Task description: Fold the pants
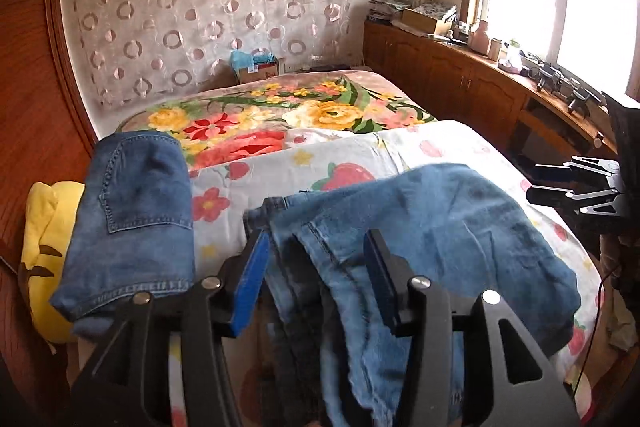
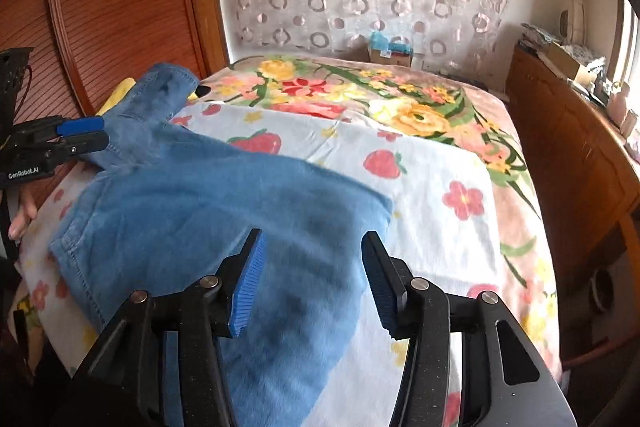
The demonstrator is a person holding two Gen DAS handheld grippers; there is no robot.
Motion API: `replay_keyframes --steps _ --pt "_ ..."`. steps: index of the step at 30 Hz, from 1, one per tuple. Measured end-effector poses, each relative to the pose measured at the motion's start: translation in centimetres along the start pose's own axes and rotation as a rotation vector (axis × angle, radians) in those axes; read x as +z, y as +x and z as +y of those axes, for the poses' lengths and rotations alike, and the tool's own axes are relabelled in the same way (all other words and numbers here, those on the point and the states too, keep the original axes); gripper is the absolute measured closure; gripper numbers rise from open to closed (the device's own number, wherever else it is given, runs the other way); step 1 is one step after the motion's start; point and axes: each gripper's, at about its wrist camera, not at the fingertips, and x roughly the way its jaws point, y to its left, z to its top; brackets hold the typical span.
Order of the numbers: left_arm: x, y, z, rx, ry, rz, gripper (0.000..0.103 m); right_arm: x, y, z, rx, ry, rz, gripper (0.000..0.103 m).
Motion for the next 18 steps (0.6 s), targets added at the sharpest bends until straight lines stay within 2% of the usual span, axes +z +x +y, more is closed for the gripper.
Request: replay_keyframes --steps 4,9,12,15,18 --pt "-1.6 -1.4 -0.5 0.005 -0.004 -0.014 0.055 -1.4 -0.8 0.7 0.029 0.02 -0.007 0.053" --pt "-3.9 -2.2 -0.7 -0.038 -0.033 -0.001 0.055 -3.9 -2.2 2.2 0.049 0.039 -0.003 0.053" --pt "-5.6 -2.9 -1.3 -0.035 -0.036 -0.007 0.055 -5.3 -2.6 3.0 0.046 0.051 -0.006 0.052" --pt "-7.2 -3.4 -1.8 -0.042 -0.047 0.001 0.055 -7.1 -3.2 3.5 0.036 0.079 -0.014 0.045" --pt "-8.6 -3.8 -2.1 -0.037 -0.05 0.01 0.055 -8.3 -3.6 3.3 0.031 0.104 -0.014 0.043"
